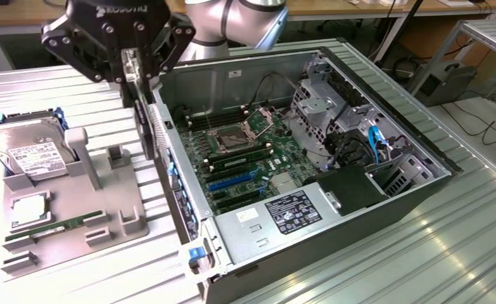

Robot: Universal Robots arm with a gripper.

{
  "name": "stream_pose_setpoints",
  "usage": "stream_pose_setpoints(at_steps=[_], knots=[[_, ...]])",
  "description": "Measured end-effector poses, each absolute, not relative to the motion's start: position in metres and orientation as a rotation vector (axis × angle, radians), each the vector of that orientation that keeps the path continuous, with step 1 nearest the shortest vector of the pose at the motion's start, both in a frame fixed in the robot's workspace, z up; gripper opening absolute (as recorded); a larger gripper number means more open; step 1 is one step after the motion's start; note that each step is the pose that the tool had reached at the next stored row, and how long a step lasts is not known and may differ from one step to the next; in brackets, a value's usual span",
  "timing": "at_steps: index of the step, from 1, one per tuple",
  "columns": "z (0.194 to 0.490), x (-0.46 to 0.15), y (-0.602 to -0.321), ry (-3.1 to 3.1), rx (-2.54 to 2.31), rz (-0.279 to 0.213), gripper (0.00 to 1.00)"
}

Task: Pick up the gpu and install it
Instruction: 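Pick up the gpu and move the gpu toward the slot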

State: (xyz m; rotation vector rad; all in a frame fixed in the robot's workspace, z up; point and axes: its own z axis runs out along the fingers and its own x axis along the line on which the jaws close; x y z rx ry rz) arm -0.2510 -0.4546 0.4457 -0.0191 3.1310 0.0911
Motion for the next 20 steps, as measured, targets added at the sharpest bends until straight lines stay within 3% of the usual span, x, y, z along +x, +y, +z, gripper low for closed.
stream_pose_setpoints(at_steps=[5, 20], knots=[[0.459, -0.226, -0.458, 3.140, -0.019, 0.092, 0.26], [0.446, -0.152, -0.454, 3.143, -0.019, 0.088, 0.26]])
